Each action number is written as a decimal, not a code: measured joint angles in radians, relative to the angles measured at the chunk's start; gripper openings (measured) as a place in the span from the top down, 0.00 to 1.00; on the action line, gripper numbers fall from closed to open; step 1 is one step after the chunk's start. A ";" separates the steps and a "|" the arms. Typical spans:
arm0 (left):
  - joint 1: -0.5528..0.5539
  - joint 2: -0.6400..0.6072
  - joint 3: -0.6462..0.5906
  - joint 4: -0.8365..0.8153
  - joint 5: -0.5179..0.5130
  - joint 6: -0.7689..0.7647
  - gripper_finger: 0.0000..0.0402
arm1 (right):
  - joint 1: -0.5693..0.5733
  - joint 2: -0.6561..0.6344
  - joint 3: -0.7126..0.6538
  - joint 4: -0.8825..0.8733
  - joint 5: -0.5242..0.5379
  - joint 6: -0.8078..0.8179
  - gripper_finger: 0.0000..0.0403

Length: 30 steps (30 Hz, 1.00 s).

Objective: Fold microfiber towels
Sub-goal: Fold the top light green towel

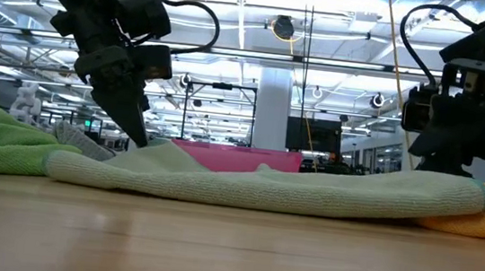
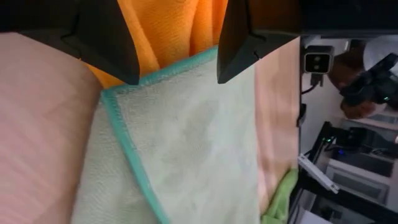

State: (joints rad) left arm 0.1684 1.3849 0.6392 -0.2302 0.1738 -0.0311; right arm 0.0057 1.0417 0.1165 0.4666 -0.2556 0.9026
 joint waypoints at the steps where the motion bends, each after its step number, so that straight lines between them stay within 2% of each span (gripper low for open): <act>1: 0.000 0.000 0.000 0.000 0.000 0.000 0.99 | -0.006 -0.006 0.000 -0.001 -0.009 -0.006 0.49; 7: 0.000 0.000 0.000 0.004 0.000 0.004 0.98 | -0.031 -0.009 0.000 -0.001 -0.005 -0.047 0.49; 13: 0.000 0.000 0.000 0.013 0.000 0.010 0.98 | -0.053 0.024 0.000 -0.033 0.075 -0.056 0.49; 18: 0.000 0.000 0.000 0.040 0.000 0.015 0.99 | -0.065 0.057 0.000 -0.023 0.074 -0.082 0.49; 26: 0.000 0.000 0.000 0.048 0.000 0.029 0.98 | -0.062 0.063 0.000 0.163 0.014 -0.141 0.49; 30: -0.001 0.000 0.000 0.054 0.001 0.050 0.99 | -0.063 0.063 0.001 0.147 0.043 -0.156 0.49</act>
State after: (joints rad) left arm 0.1677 1.3849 0.6392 -0.1763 0.1748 0.0191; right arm -0.0578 1.1046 0.1177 0.6139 -0.2125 0.7471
